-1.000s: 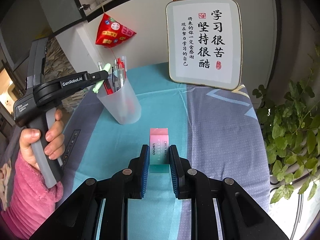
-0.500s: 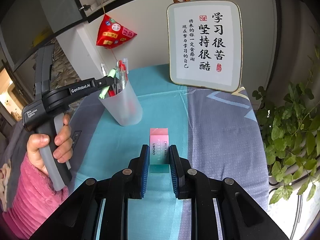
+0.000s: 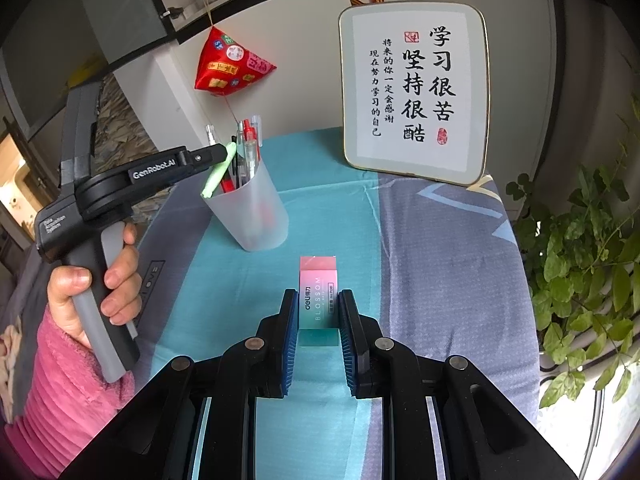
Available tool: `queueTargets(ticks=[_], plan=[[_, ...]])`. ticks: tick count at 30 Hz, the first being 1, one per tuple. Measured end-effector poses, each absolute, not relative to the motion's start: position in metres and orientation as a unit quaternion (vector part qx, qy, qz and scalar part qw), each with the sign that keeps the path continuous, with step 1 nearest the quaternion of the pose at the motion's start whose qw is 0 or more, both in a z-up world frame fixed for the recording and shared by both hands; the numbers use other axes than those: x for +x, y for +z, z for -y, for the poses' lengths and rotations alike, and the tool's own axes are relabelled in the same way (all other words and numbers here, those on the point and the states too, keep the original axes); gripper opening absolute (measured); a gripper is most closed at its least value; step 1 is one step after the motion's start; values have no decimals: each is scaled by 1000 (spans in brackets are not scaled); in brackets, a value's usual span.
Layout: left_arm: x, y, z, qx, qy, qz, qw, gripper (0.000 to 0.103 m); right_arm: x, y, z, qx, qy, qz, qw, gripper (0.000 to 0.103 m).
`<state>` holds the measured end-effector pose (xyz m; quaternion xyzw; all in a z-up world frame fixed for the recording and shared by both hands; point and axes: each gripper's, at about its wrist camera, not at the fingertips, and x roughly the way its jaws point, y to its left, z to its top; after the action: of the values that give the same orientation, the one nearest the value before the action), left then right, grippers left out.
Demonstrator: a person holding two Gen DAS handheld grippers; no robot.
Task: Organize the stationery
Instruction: 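Lower the green highlighter into the cup and open the left tool while the right tool holds the eraser, then lower the pink eraser into the cup and open the right tool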
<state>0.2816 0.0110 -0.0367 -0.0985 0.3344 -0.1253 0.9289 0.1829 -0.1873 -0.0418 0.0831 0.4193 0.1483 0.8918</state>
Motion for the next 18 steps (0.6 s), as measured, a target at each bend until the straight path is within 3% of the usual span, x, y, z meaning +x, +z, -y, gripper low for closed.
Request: queueTargets(ticks=[9,18], plan=[[247,-20,-38,-115,-109,-306,939,30,196,-23,172,79,157,-403,898,21],[253,-47,-32,-67,-97,-355,927,28,198,-18,150,75,175,-399,897,21]])
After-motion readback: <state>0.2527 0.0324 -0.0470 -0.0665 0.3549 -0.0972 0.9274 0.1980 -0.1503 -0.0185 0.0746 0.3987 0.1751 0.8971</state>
